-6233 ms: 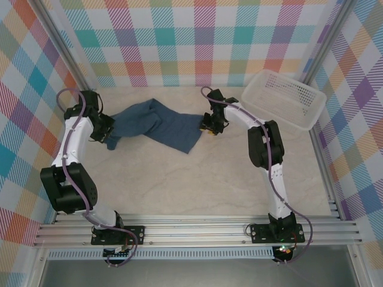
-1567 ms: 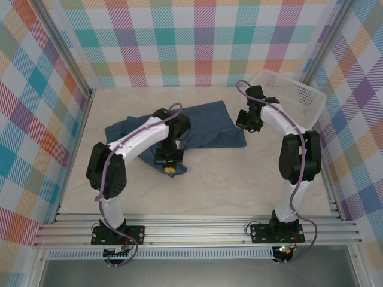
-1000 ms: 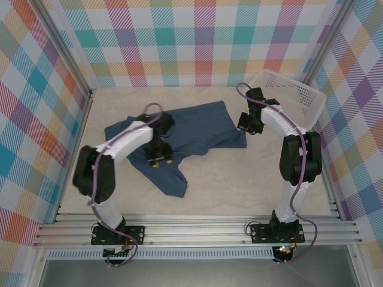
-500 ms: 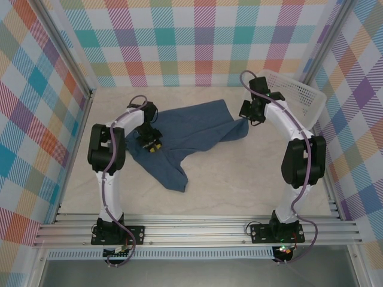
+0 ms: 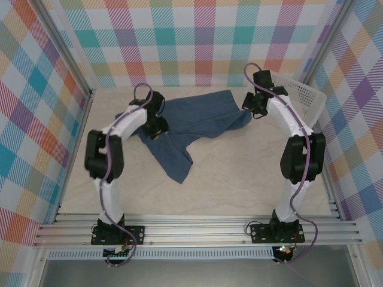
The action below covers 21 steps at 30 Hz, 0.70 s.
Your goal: Fold and stack the t-shirts
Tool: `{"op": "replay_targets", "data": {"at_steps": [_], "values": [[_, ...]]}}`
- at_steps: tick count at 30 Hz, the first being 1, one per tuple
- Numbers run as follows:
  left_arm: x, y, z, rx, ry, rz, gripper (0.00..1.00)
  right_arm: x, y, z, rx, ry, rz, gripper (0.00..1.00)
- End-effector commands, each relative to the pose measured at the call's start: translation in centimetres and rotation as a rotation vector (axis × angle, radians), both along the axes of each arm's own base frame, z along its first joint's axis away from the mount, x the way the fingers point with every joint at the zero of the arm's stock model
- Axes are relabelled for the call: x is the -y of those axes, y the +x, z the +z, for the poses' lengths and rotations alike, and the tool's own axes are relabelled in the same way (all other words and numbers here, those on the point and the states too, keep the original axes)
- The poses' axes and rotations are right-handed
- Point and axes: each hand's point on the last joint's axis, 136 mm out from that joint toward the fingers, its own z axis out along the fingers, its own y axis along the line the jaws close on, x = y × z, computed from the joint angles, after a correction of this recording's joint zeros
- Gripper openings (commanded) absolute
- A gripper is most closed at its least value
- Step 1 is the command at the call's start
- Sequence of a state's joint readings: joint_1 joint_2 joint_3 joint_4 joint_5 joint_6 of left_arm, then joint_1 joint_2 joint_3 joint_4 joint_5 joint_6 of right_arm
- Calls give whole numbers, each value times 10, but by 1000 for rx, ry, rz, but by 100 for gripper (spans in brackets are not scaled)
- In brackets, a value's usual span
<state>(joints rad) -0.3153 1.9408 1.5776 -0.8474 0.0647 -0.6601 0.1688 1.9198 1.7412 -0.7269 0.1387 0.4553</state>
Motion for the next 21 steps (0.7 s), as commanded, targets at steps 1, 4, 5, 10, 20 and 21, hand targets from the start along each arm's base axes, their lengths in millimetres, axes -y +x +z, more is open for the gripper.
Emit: {"op": "replay_targets", "data": {"at_steps": [1, 4, 5, 10, 20, 21], "values": [[7, -67, 7, -53, -77, 64, 32, -1, -12, 3, -10, 18, 10, 0], [38, -123, -15, -172, -177, 34, 28, -6, -19, 3, -13, 39, 30, 0], [48, -134, -18, -191, -187, 7, 30, -7, -21, 3, -14, 43, 37, 0], [87, -159, -34, -229, -121, -128, 48, -10, -37, 4, -18, 56, 49, 0], [93, -173, -68, -335, -10, -237, 48, -12, -60, 1, -33, 90, 45, 0], [94, -176, -72, -349, 3, -246, 48, -13, -61, 1, -34, 92, 46, 0]]}}
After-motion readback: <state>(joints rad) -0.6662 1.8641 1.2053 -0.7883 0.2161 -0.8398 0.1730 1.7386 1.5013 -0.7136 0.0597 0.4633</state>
